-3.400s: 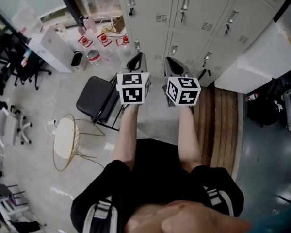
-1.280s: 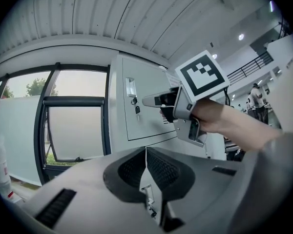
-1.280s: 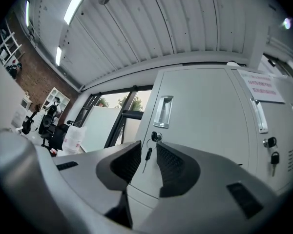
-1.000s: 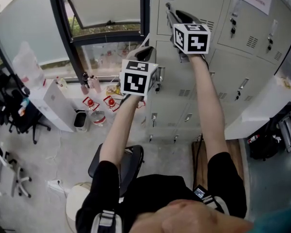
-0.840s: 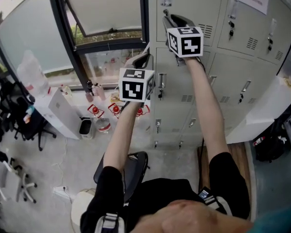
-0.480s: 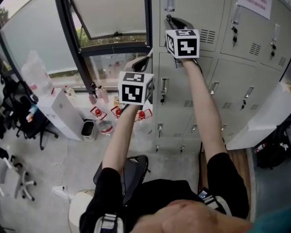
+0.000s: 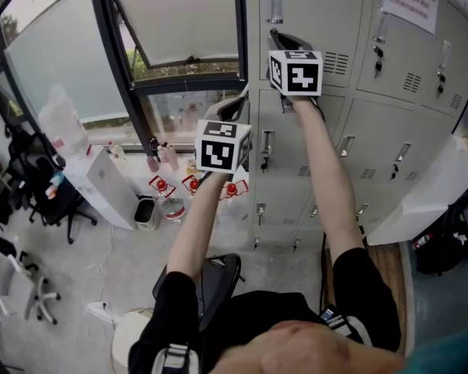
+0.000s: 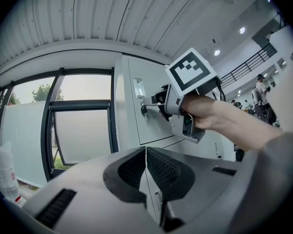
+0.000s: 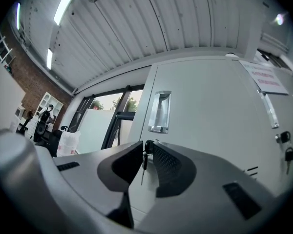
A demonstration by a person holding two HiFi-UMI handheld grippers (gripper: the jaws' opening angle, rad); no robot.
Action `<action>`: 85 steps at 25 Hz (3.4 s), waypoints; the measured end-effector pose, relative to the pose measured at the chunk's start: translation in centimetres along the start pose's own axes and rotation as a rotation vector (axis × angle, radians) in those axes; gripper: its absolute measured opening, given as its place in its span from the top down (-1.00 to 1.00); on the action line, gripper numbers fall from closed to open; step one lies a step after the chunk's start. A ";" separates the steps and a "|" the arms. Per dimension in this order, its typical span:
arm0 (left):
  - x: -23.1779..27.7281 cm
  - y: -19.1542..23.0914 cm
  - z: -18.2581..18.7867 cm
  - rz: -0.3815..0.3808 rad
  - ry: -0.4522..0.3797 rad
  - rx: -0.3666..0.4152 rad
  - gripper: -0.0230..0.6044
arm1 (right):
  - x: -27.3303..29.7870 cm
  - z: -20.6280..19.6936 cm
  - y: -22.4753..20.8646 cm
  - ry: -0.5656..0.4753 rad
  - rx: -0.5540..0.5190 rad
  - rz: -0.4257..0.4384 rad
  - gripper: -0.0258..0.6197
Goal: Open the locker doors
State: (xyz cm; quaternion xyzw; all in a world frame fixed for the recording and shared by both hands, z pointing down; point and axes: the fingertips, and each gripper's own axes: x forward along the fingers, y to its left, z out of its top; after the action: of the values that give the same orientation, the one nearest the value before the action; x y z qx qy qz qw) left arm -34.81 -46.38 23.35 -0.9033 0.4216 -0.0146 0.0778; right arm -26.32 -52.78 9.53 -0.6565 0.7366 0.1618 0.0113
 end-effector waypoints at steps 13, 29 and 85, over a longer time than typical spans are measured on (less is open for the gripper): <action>-1.0 0.4 0.0 0.003 0.002 0.013 0.90 | 0.1 -0.1 0.2 0.004 -0.053 -0.044 0.71; -1.0 1.0 0.1 0.010 0.001 0.010 0.90 | 0.9 0.3 0.7 0.082 -0.227 -0.098 0.78; -5.0 2.6 0.2 0.071 0.008 0.063 0.90 | -0.6 -1.9 -2.4 -0.516 1.595 -0.062 0.78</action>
State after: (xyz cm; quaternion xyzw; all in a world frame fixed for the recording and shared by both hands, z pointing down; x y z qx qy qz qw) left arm -39.99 -44.21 22.95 -0.8848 0.4530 -0.0286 0.1052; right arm -23.56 -52.94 10.95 -0.4139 0.5861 -0.2631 0.6450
